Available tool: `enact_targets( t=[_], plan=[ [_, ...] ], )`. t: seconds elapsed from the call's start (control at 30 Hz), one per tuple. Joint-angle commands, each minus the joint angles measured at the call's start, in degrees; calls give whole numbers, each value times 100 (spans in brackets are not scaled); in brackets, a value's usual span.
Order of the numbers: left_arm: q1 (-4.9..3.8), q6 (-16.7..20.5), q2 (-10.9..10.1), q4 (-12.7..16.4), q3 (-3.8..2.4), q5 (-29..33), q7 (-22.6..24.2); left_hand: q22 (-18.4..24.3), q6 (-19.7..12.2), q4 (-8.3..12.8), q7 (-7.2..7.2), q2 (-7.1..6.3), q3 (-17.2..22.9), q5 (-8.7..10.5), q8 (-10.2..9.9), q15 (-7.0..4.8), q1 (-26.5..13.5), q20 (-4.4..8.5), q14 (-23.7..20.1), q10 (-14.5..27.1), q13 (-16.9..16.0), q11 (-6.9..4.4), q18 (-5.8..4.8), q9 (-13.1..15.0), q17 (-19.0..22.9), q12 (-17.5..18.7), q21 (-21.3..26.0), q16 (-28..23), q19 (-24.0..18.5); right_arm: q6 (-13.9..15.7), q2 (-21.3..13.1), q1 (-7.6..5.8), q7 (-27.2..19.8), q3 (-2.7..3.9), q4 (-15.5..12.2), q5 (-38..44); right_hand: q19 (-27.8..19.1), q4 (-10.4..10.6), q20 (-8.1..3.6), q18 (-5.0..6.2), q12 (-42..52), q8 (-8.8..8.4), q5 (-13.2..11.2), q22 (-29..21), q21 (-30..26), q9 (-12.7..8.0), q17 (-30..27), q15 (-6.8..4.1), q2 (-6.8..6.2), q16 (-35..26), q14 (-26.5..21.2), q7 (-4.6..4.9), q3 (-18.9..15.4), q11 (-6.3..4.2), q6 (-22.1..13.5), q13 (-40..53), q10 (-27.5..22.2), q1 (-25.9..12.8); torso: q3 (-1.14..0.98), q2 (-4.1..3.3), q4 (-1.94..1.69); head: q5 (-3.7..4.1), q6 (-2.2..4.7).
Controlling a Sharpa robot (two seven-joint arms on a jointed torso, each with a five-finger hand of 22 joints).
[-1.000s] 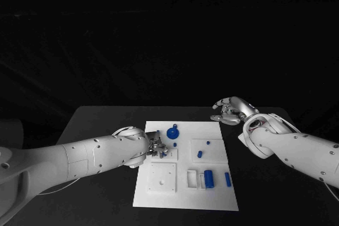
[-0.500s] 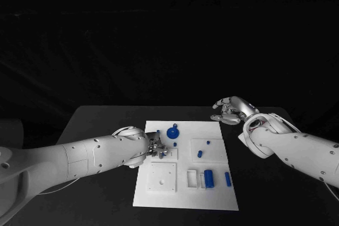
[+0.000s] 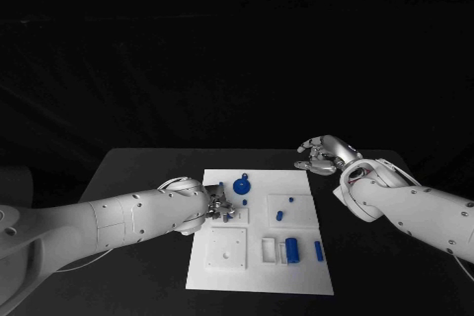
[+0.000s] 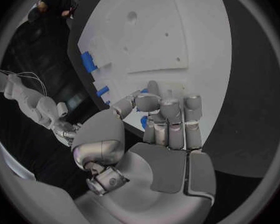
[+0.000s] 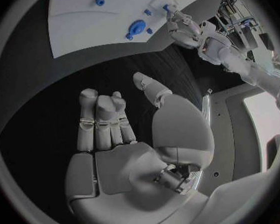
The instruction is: Assemble the parts on the task board
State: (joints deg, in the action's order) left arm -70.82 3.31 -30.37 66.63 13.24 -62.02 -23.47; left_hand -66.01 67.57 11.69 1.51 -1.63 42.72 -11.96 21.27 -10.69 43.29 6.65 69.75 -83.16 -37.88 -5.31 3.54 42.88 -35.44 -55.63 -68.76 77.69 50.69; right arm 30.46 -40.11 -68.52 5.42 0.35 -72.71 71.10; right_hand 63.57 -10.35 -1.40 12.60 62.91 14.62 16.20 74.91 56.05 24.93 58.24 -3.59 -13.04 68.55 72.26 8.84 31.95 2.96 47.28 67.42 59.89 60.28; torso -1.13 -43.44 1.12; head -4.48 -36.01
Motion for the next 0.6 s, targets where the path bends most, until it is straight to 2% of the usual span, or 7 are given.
enact_targets(
  t=[0.03, 0.07, 0.17, 0.23, 0.5, 0.57, 0.6],
  plan=[
    [16, -134, 36, -29, 5, 44, -18, -10, 418, -10, -258, 165, 51, 181, -2, -65, 119, 832, -8, 237, 13, -202, 41, -3, 17, -33, 32, 40, 39, -72, 0, -1, -19, 2, -10, 62, 36, -21, -6, 240, 30, 35, 14, 95, -24, -6, 5, 11, 5, -39, 24, 60, 2, -8, -36, -8, -48, 50, -4, 2, 3, 2, -5],
    [16, -145, 44, -41, 5, 44, -20, -11, 416, -65, -262, 127, 29, 405, -5, -66, 77, 834, -10, 237, 18, -200, 43, -2, 23, -37, 40, 42, 38, -73, -1, -1, -19, 2, -10, 62, 36, -21, -6, 240, 30, 35, 14, 95, -24, -6, 5, 11, 5, -39, 24, 60, 2, -8, -36, -8, -48, 50, -4, 1, 4, 3, -3],
    [16, -146, 60, -62, 5, 44, -20, -19, 417, -161, -257, 34, -28, 565, -7, -69, -11, 832, -13, 241, 29, -200, 41, 1, 33, -45, 48, 48, 39, -74, 3, -1, -20, 2, -8, 62, 36, -21, -6, 240, 31, 35, 14, 95, -24, -6, 5, 11, 4, -39, 24, 60, 2, -8, -36, -9, -48, 50, -6, 2, 7, 5, -6],
    [16, -139, 64, -73, 5, 44, -22, -36, 410, -145, -257, 12, -253, 437, -4, -68, -141, 830, -19, 244, 31, -193, 37, 12, 36, -58, 39, 60, 35, -74, 6, -1, -20, 2, -9, 62, 36, -21, -6, 240, 31, 35, 13, 95, -24, -6, 5, 11, 3, -39, 24, 60, 1, -8, -36, -10, -48, 49, -6, 3, 10, 6, -6],
    [16, -107, 76, -121, 5, 37, -27, -44, 403, -149, -260, -125, -453, 539, -7, -79, -215, 840, -32, 255, 46, -204, 54, 19, 52, -64, 63, 64, 23, -74, 1, -1, -21, 2, -6, 63, 35, -20, -5, 240, 32, 34, 12, 96, -25, -7, 5, 12, -3, -40, 23, 61, -2, -7, -38, -12, -50, 45, -3, 2, 2, 19, -5],
    [16, -99, 81, -133, 4, 36, -32, -43, 403, -190, -265, -167, -474, 618, -9, -83, -230, 843, -32, 256, 51, -205, 58, 20, 56, -66, 71, 66, 26, -72, 5, -1, -22, 2, -5, 63, 35, -19, -5, 240, 32, 34, 12, 96, -25, -7, 5, 12, -4, -40, 23, 61, -3, -7, -38, -12, -50, 44, -4, 1, 1, 27, -2],
    [16, -86, 81, -135, 4, 36, -32, -43, 404, -228, -267, -196, -484, 742, -10, -87, -233, 847, -33, 256, 56, -208, 63, 21, 61, -68, 79, 69, 29, -72, 5, -1, -22, 2, -5, 63, 35, -19, -5, 240, 32, 33, 12, 96, -25, -7, 5, 12, -5, -40, 23, 61, -4, -7, -38, -13, -50, 43, -3, 1, 1, 29, 2]
  ],
)
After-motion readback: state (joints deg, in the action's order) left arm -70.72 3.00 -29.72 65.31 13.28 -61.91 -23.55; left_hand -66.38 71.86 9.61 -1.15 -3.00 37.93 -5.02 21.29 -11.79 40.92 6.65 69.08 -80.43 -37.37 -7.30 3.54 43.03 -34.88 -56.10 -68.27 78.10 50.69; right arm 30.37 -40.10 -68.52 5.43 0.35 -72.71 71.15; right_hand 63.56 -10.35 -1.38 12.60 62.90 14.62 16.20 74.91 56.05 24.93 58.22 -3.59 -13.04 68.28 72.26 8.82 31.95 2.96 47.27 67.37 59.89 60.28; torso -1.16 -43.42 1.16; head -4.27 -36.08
